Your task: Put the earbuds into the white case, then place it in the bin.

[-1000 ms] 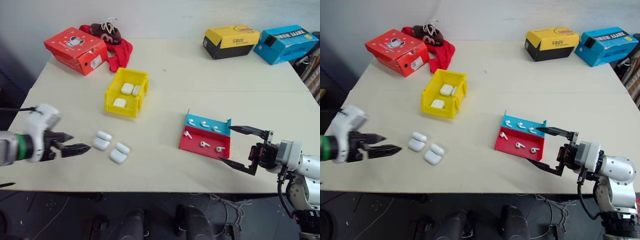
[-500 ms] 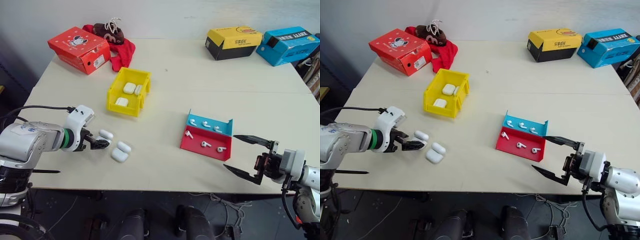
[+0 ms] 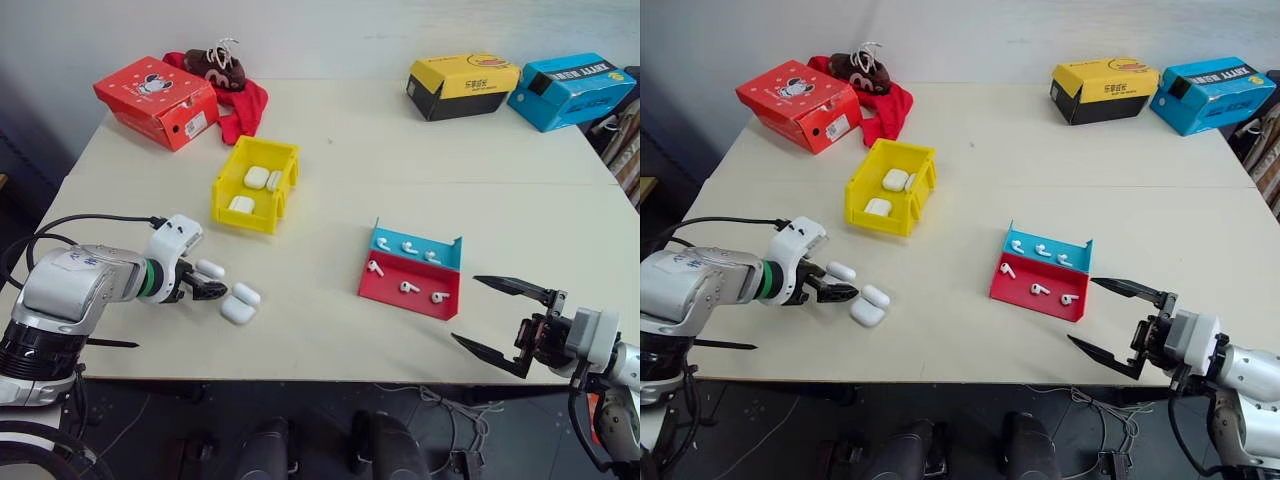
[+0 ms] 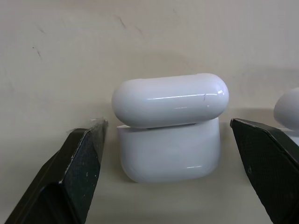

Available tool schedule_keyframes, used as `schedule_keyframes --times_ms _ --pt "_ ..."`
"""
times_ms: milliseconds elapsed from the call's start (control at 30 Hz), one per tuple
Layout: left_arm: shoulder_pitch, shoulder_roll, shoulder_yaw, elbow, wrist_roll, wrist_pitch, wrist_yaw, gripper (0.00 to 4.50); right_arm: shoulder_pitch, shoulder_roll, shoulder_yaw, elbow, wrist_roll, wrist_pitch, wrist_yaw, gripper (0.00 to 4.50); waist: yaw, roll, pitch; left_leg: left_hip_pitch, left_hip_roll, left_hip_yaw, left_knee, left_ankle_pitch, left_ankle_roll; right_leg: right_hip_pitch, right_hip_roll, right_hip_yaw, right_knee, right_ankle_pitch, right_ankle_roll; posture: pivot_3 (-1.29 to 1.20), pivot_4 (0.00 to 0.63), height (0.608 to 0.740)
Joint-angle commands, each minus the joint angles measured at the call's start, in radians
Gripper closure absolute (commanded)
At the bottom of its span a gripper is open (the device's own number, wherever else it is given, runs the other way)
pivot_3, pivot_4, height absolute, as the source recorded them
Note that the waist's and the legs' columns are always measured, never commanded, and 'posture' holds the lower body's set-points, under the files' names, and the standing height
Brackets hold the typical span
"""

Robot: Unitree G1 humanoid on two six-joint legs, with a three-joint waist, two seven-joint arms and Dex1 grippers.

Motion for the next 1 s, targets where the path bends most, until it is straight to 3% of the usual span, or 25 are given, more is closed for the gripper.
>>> schedule_keyframes --times_ms 33,167,267,400,533,667,800,1000 --pt "0.031 0.027 -0.035 0.004 0.034 0.033 0.005 0.05 0.008 0.001 -0.022 -0.053 0.012 -0.004 -0.029 0.00 -0.001 0.000 0.000 0.000 0.000 0.000 0.000 0.000 0.000 0.000 0.000 0.000 0.000 0.000 0.000 0.00 0.150 0.740" --pt "0.050 0.036 -0.036 -0.001 0.046 0.040 0.009 0.05 0.014 0.000 -0.019 -0.061 0.011 -0.002 -0.039 0.00 -0.004 0.000 0.000 0.001 0.000 0.001 0.000 0.000 0.000 0.000 0.000 0.001 0.000 0.000 0.000 0.00 0.150 0.740" --pt "0.072 0.029 -0.029 -0.018 0.050 0.041 0.018 0.63 0.015 0.004 -0.018 -0.048 0.012 -0.012 -0.036 0.00 -0.004 0.000 0.000 0.002 0.000 0.002 0.000 0.000 -0.001 0.000 0.000 0.002 0.000 0.000 -0.001 0.00 0.150 0.740" --pt "0.089 0.002 0.007 -0.023 0.057 0.037 0.040 1.72 0.013 0.014 -0.017 -0.014 0.011 -0.034 -0.020 0.00 -0.003 0.000 0.000 0.008 0.000 0.004 -0.002 -0.001 -0.001 0.003 0.000 0.005 0.000 -0.001 -0.001 0.00 0.150 0.740" --pt "0.098 -0.025 0.095 -0.006 0.050 -0.033 0.038 1.72 0.010 0.016 -0.012 -0.004 0.008 -0.044 -0.016 0.00 -0.002 0.000 0.000 0.010 0.001 0.006 -0.002 -0.003 -0.003 0.004 0.000 0.008 0.000 -0.001 -0.001 0.00 0.150 0.740" --pt "0.118 -0.055 0.293 0.069 0.024 -0.388 -0.067 1.72 0.014 0.019 -0.012 -0.007 0.003 -0.044 -0.024 0.00 -0.001 -0.001 0.000 0.011 0.001 0.007 -0.002 -0.005 -0.006 0.003 0.000 0.008 0.000 -0.001 -0.001 0.00 0.150 0.740" --pt "0.185 -0.072 0.438 0.114 -0.052 -0.865 -0.415 1.72 0.034 0.004 -0.031 -0.019 -0.024 -0.017 -0.069 0.00 -0.001 -0.004 0.000 0.008 0.002 0.013 -0.002 -0.007 -0.007 -0.005 -0.002 0.011 0.003 -0.002 -0.003 0.00 0.150 0.740" --pt "0.245 -0.229 0.429 -0.109 -0.261 -0.963 -0.573 1.72 0.231 -0.092 -0.167 -0.133 -0.114 0.224 -0.246 0.00 0.022 -0.002 0.000 0.008 -0.002 0.017 -0.001 -0.009 -0.001 -0.005 -0.007 0.014 0.004 -0.001 -0.001 0.00 0.150 0.740"
